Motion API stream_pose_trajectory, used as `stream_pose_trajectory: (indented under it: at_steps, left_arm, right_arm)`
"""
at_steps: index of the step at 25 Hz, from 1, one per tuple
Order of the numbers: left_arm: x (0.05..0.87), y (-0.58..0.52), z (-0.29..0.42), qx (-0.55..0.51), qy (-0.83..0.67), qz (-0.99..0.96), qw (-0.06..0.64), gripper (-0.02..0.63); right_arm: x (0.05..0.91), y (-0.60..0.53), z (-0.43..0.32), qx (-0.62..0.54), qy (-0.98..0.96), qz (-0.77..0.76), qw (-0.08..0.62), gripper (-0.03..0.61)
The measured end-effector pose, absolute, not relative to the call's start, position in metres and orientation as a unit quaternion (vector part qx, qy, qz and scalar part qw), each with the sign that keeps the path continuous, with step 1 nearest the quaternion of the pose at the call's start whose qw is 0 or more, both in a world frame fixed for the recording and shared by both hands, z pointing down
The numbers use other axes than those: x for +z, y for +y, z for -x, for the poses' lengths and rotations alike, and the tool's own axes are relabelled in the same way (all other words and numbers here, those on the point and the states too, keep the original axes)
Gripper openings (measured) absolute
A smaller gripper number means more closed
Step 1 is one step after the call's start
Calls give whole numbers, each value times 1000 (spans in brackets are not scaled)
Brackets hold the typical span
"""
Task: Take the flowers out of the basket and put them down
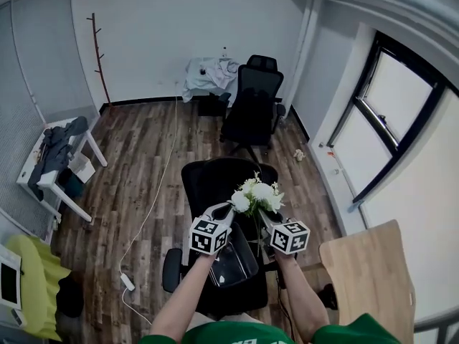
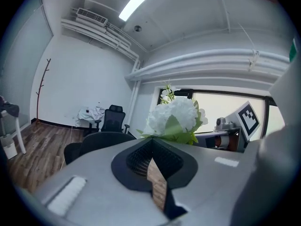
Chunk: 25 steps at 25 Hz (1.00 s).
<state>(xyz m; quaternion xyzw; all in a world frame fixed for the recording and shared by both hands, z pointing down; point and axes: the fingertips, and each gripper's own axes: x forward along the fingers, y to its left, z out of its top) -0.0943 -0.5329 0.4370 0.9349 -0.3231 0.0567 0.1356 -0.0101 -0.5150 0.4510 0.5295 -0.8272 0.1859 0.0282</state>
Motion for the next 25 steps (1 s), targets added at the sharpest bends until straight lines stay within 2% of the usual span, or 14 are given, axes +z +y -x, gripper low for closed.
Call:
stream_pose_trajectory:
  at_steps: [9, 17, 25]
  left_arm:
    - [427, -487, 82, 52, -214, -967, 129, 15]
    - [437, -427, 86, 54, -124, -981, 138, 15]
    - [438, -352, 51, 66, -33, -988, 137, 15]
  right_arm:
    - [443, -444, -12, 158, -758, -632, 37, 31]
    - [448, -358, 0, 161, -680, -716, 15, 32]
    - [443, -267, -24, 159, -608, -778, 4, 32]
